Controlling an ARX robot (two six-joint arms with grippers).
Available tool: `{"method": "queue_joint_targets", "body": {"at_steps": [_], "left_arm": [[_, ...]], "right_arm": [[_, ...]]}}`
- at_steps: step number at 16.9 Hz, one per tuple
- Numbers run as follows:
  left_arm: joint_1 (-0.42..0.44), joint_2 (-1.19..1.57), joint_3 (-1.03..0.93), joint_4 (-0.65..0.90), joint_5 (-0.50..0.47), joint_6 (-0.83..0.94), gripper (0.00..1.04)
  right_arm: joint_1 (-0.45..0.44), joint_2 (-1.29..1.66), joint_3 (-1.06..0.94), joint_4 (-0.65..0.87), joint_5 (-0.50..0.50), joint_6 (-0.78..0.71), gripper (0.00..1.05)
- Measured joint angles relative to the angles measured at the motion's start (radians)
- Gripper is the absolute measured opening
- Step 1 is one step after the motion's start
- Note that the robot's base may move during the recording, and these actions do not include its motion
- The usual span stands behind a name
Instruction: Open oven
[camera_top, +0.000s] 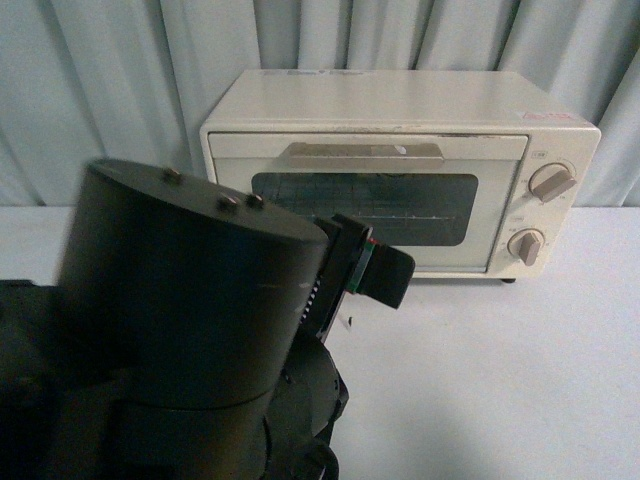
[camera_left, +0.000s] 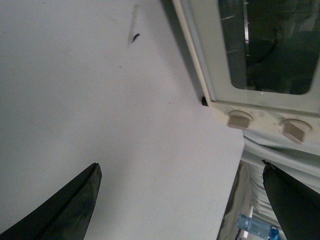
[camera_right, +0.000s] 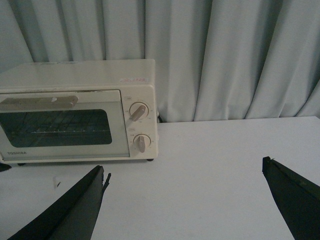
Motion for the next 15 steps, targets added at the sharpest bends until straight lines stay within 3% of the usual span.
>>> {"method": "queue_joint_targets", "body": {"at_steps": [7,15], "left_arm": [[0.129,0.214,0.128,0.056,0.016,0.042,0.98],[0.224,0.242,0.169,0.074,0.032,0.05,0.98]], "right_arm": [[0.0,0.0,0.0,0.0,0.0,0.0,0.98],[0.0,0.0,0.0,0.0,0.0,0.0,0.98]]}}
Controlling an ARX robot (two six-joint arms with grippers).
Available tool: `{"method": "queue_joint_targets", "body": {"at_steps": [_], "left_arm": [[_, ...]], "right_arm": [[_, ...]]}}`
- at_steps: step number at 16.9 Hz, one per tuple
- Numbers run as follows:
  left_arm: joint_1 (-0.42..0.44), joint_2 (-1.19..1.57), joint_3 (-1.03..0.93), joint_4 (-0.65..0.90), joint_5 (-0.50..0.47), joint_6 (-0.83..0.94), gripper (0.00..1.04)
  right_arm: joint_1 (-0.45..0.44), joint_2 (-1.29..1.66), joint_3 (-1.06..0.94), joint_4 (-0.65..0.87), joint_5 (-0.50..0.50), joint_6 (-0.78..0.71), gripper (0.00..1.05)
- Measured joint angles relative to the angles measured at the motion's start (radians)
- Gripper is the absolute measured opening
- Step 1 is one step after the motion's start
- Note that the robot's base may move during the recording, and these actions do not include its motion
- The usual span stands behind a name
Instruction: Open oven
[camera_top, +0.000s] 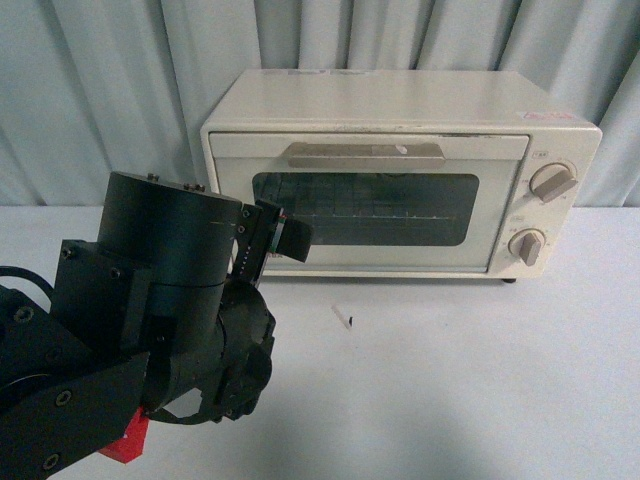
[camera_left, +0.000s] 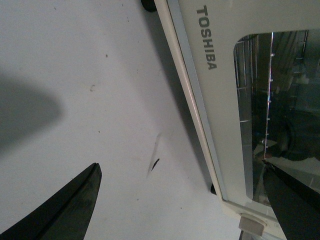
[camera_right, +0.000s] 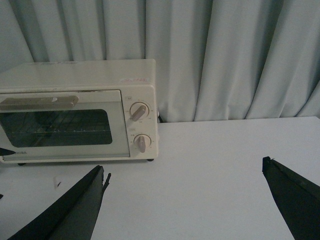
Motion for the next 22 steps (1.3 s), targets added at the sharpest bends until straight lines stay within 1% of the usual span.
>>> {"method": "queue_joint_targets", "body": {"at_steps": [5,16,17,18,19,20,21,22], "left_arm": [[0.032,0.009,-0.01,0.013,0.005,0.004,0.98],[0.024,0.009,-0.029,0.015,0.017,0.004,0.98],[0.024,0.009,-0.029,0.015,0.017,0.004,0.98],[0.024,0.009,-0.029,0.015,0.017,0.004,0.98],[0.024,0.009,-0.029,0.016,0.017,0.004,0.98],[0.021,0.009,-0.029,0.016,0.019,0.004,0.98],[0.021,0.009,-0.031,0.014,0.02,0.004,0.98],[0.023,0.009,-0.031,0.014,0.02,0.004,0.98]], "right_arm": [[0.0,0.0,0.0,0.0,0.0,0.0,0.98],[0.0,0.0,0.0,0.0,0.0,0.0,0.98],[0.044,0.042,0.045,-0.149,0.112,0.063,0.98],[0.097,0.16,0.101,-0.254,0.252,0.183,0.98],[0.09,0.208,0.118,-0.29,0.298,0.236,0.98],[0.056,0.222,0.117,-0.314,0.356,0.324,0.98],[-0.022,0.219,0.098,-0.272,0.381,0.383,0.98],[-0.035,0.253,0.098,-0.194,0.398,0.388,0.98]]}}
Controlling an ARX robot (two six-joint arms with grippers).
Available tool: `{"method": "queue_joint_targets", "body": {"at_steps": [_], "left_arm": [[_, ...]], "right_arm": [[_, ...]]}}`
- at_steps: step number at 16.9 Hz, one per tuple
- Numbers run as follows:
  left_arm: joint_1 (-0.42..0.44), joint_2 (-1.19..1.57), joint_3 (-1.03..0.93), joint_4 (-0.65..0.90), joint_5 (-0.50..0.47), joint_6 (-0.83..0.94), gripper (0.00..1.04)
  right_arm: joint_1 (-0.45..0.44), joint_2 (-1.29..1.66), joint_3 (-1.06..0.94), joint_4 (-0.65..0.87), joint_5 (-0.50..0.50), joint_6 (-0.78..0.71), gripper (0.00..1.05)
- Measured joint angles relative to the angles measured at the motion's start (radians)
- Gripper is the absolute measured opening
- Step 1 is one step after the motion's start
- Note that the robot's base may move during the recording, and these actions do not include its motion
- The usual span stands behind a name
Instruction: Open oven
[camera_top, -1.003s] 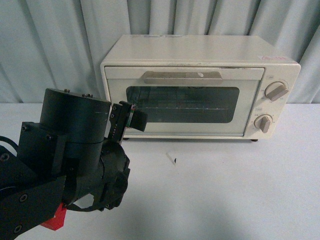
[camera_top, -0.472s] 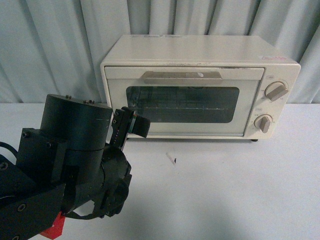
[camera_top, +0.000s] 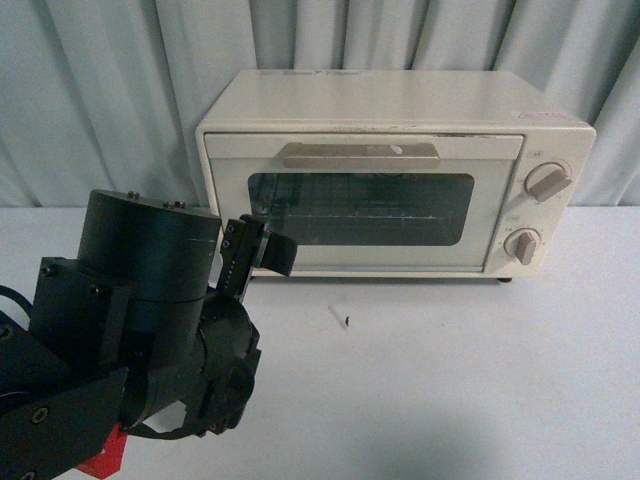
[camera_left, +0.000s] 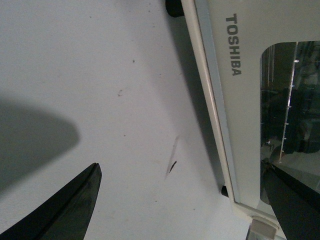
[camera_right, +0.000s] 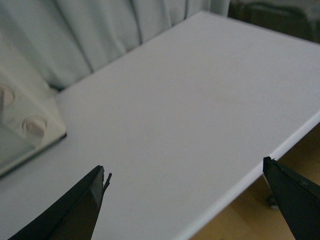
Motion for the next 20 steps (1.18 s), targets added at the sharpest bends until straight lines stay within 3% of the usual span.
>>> {"method": "queue_joint_targets", "body": {"at_steps": [2,6,9,10,11,15,20], "left_arm": [[-0.001,0.0,0.0,0.0,0.001,0.0,0.98],[0.0,0.0,0.0,0.001,0.001,0.0,0.98],[0.0,0.0,-0.001,0.001,0.0,0.0,0.98],[0.0,0.0,-0.001,0.001,0.0,0.0,0.98],[0.0,0.0,-0.001,0.001,0.0,0.0,0.98],[0.0,0.0,-0.001,0.001,0.0,0.0,0.98],[0.0,0.0,-0.001,0.001,0.0,0.0,0.98]], "right_arm": [[0.047,0.192,0.021,0.195,0.028,-0.063,0.93],[0.091,0.56,0.135,0.56,0.032,-0.227,0.59],[0.125,0.785,0.218,0.707,0.007,-0.314,0.36],[0.227,1.015,0.33,0.76,-0.023,-0.372,0.08],[0.272,1.09,0.38,0.778,-0.032,-0.396,0.02],[0.41,1.327,0.584,0.787,-0.064,-0.432,0.02],[0.442,1.485,0.752,0.782,-0.099,-0.433,0.02]]}}
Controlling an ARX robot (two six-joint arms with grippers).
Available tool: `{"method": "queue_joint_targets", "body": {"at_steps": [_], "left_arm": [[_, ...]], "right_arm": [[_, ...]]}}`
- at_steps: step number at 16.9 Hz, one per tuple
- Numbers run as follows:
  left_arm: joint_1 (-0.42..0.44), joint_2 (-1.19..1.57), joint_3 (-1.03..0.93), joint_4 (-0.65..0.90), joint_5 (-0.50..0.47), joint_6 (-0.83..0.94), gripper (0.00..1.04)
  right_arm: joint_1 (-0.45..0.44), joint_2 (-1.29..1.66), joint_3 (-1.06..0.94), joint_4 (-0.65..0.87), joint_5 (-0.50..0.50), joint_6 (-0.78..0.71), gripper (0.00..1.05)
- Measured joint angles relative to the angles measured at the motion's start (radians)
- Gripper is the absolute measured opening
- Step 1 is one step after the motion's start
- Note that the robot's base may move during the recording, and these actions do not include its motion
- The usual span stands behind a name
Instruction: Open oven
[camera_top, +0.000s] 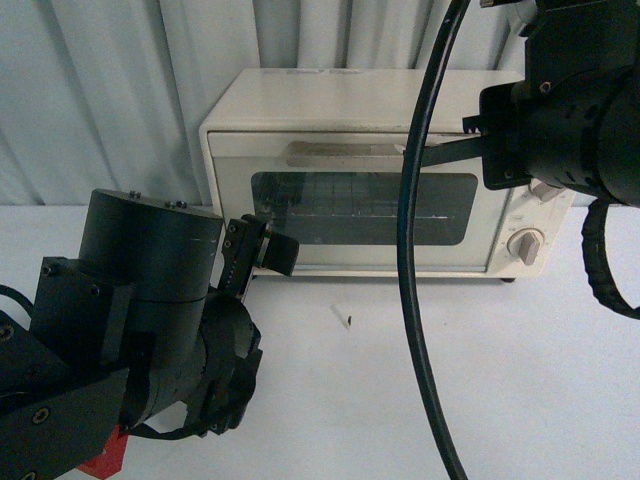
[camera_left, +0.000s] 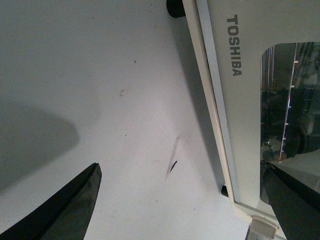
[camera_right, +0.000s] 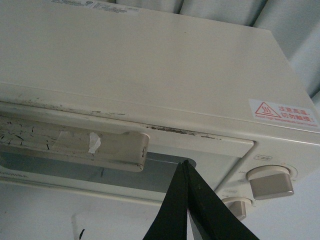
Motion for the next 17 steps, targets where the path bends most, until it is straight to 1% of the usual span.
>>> {"method": "queue_joint_targets", "body": {"at_steps": [10,17], "left_arm": [[0.0,0.0,0.0,0.0,0.0,0.0,0.98],[0.0,0.0,0.0,0.0,0.0,0.0,0.98]], "right_arm": [[0.044,0.155,0.149,-0.015,-0.048,0.013,0.02],[0.045,0.202,0.202,-0.024,-0.063,0.024,0.02]]}}
